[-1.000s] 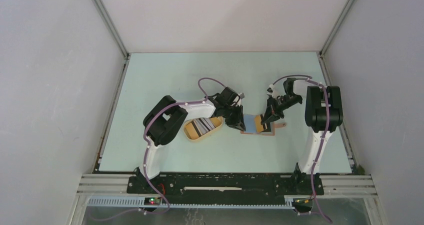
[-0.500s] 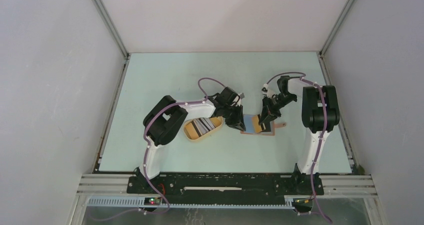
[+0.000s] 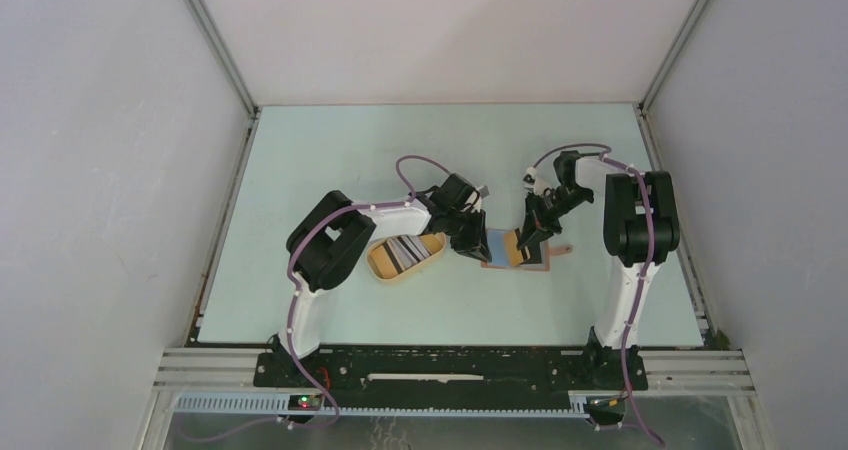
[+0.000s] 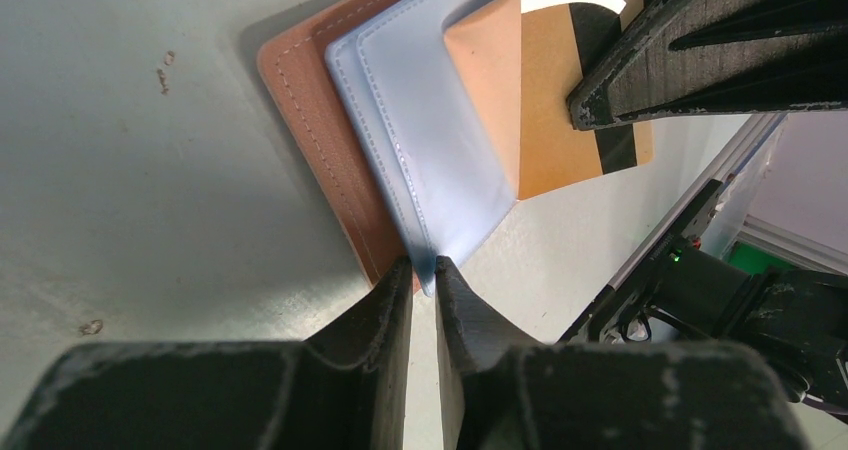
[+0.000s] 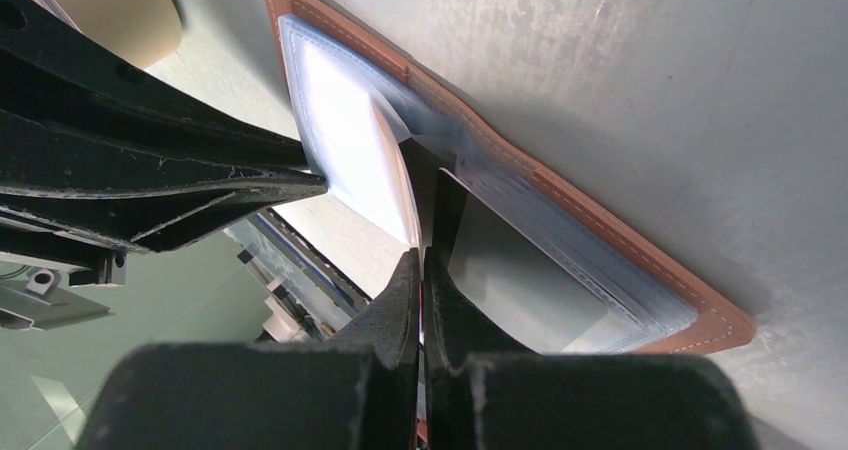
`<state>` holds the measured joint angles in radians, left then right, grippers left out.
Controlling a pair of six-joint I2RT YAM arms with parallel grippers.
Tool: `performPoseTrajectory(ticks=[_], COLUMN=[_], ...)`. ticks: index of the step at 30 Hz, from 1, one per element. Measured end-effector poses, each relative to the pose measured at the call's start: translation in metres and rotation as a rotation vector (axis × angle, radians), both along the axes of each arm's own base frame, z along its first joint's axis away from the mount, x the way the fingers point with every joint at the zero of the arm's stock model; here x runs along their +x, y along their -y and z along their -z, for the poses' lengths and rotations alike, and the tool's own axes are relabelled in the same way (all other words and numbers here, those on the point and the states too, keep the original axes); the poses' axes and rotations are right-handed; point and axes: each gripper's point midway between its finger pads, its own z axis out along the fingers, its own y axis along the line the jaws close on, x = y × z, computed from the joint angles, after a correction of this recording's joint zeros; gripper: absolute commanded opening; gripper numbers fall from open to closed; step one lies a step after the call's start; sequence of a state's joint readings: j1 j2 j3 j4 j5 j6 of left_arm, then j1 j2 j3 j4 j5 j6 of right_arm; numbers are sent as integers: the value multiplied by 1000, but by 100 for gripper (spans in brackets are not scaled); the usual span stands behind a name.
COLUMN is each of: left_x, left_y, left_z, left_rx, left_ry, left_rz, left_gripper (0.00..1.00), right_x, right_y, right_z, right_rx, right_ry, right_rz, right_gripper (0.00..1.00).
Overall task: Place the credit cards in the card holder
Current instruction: Insert the credit card into the card holder.
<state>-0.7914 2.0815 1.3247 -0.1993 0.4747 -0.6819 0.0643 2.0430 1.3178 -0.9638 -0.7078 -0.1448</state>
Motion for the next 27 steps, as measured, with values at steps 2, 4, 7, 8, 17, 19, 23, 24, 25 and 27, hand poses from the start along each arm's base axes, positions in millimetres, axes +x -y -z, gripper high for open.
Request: performPoseTrajectory(ticks=[2, 4, 7, 8, 17, 19, 23, 24, 25, 27], left_x=[0, 0, 0, 0, 0, 0, 0, 0, 0, 0], left_y=[0, 0, 0, 0, 1, 1, 1, 1, 1, 1], left_z=[0, 0, 0, 0, 0, 0, 0, 0, 0, 0], left_rx=[0, 0, -1, -2, -13, -14, -15, -15, -16, -16], left_ry=[0, 0, -1, -2, -20, -24, -26, -26, -26, -29], left_rz=[0, 0, 1, 1, 2, 0, 0, 0, 0, -3], left_gripper=[20, 20, 20, 20, 20, 21, 21, 21, 21, 21], right_x=[1, 1, 2, 2, 2, 2, 2, 2, 2, 2], right_y=[1, 0, -1, -1, -2, -2, -1, -1, -1, -2], right_z=[0, -1, -1, -1, 0, 1, 2, 3, 3, 2], right_rx=[0, 2, 3, 3, -33, -43, -57, -61, -63, -66], right_ry=[-5, -9, -16, -18, -20, -17, -11, -9, -7, -1], right_rz=[11, 20, 31, 35, 65, 62, 55, 52, 50, 44], right_gripper=[0, 0, 0, 0, 14, 18, 24, 26, 28, 32])
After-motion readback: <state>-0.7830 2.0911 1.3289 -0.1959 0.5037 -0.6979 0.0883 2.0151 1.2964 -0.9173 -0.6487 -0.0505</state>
